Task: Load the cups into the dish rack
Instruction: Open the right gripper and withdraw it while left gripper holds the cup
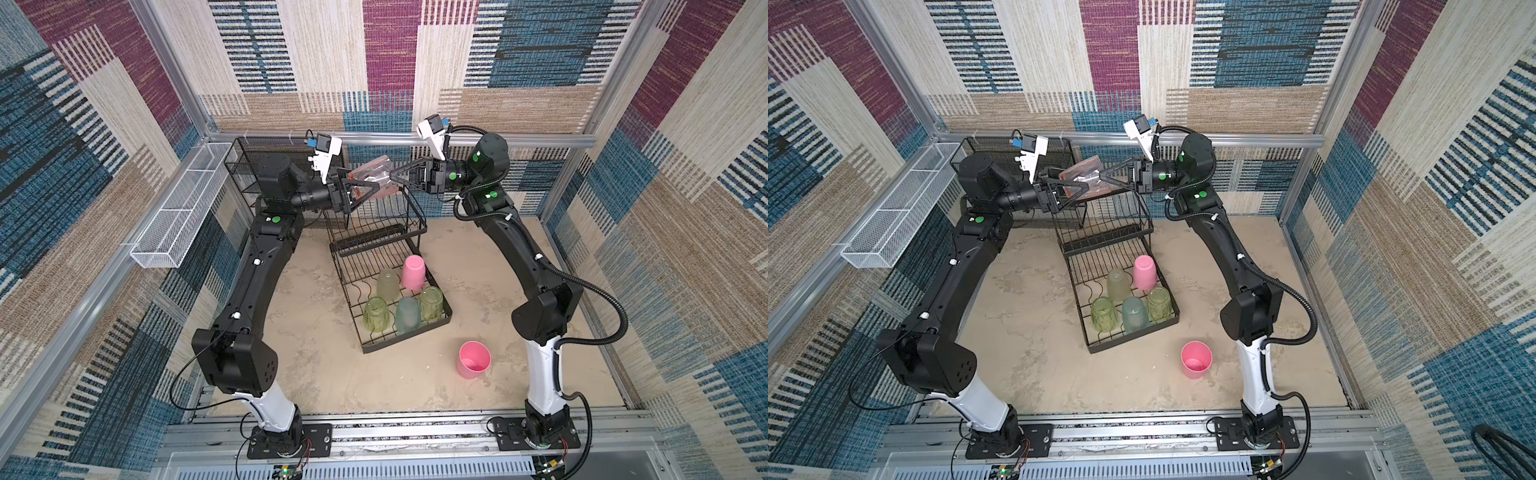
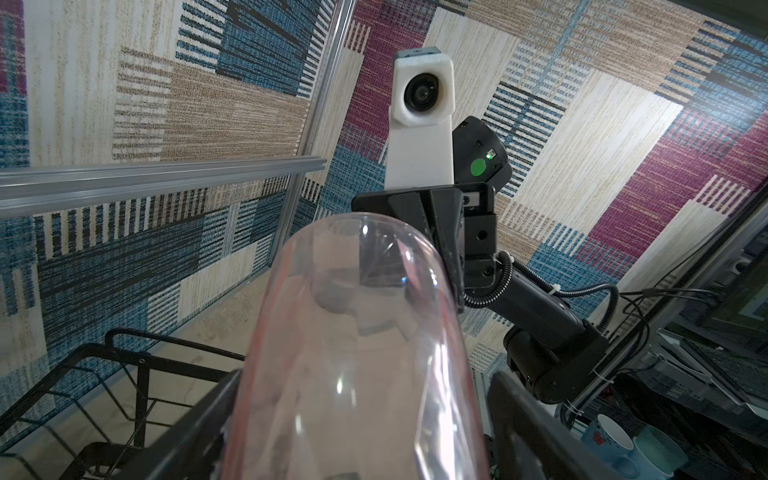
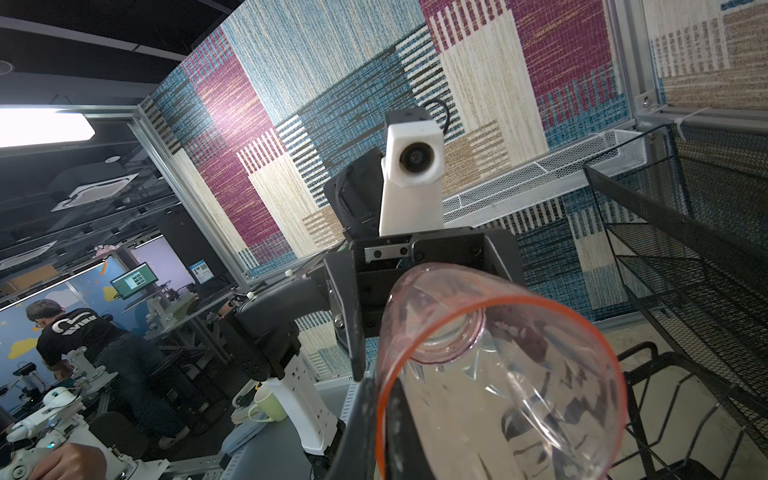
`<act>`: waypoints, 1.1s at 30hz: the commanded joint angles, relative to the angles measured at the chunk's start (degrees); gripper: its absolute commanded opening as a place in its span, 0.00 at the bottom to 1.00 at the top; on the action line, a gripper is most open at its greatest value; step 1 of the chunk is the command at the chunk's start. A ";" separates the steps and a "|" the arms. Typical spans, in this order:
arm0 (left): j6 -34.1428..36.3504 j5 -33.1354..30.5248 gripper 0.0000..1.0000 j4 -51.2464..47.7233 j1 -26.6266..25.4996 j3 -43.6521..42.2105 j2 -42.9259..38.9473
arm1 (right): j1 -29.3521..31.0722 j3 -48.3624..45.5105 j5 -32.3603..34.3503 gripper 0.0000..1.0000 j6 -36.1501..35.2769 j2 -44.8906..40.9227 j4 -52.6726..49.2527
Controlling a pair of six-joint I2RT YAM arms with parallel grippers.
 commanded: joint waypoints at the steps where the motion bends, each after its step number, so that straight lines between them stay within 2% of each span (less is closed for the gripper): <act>1: -0.40 1.35 0.88 2.23 -0.10 -0.04 0.48 | 0.15 0.44 4.35 0.00 -2.24 -0.54 -1.21; 9: -10.86 4.37 0.80 14.46 -0.34 0.95 4.09 | 0.33 -0.46 7.28 0.00 -5.86 -2.25 -5.03; 12: -13.23 4.82 0.76 17.07 -0.45 1.87 5.42 | 0.32 -1.55 7.53 0.00 -6.20 -2.95 -5.17; 18: -16.92 5.06 0.74 21.64 -0.45 2.57 6.65 | 0.31 -1.69 8.14 0.00 -8.36 -3.23 -7.54; 22: -15.58 4.56 0.72 19.80 -0.45 2.93 6.25 | 0.33 -0.75 8.92 0.13 -10.31 -2.92 -9.66; 33: -6.18 -0.57 0.72 4.75 0.42 3.28 3.64 | -0.10 0.75 11.47 0.44 -13.79 -1.97 -14.46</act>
